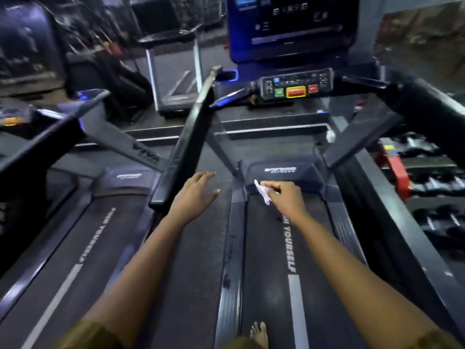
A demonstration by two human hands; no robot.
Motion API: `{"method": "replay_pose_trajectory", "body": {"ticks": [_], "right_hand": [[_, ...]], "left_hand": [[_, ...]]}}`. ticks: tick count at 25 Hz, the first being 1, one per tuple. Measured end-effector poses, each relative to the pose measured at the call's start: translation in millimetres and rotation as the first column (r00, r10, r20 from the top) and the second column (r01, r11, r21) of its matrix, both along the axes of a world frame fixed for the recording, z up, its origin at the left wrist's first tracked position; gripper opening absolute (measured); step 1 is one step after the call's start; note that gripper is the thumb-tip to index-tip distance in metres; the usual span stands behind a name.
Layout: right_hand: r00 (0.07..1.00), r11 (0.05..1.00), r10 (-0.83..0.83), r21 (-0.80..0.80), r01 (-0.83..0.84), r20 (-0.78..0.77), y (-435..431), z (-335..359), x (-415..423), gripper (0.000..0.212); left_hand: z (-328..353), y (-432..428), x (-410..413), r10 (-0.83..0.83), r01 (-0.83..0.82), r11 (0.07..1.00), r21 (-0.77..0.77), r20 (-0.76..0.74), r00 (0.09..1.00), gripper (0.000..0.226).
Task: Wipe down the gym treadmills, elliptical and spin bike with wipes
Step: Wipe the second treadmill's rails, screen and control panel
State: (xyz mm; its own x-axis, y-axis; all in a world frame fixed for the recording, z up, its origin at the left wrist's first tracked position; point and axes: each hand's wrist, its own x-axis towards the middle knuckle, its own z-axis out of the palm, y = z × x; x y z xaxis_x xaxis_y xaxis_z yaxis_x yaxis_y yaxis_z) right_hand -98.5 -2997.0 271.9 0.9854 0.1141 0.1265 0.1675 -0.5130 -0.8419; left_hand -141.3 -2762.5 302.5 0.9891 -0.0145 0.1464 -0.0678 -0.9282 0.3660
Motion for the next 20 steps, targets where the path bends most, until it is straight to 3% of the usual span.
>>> {"method": "replay_pose_trajectory", "body": {"ticks": [4, 7, 13, 20], "right_hand": [[0.998, 0.995, 0.056, 0.078, -0.056, 0.012, 54, 3, 58, 0.026], [0.996, 0.991, 0.089, 0.102, -0.087, -0.013, 90, 10, 100, 0.028], [0.989, 0.981, 0.148, 0.122, -0.147, 0.006, 150, 36, 184, 0.029], [0.969, 0.982, 0.189, -0.054, -0.183, 0.161, 197, 60, 290, 0.031]], "left_hand": [[14, 49, 40, 0.163, -0.163, 0.987, -0.005, 0.086, 0.983, 0.058], [15, 80, 78, 0.299, -0.298, 0.953, -0.055, 0.030, 0.954, 0.067], [1, 113, 149, 0.322, -0.351, 0.931, -0.104, -0.221, 0.920, 0.082], [-15, 109, 158, 0.356, -0.368, 0.930, -0.011, -0.227, 0.907, 0.069]]}}
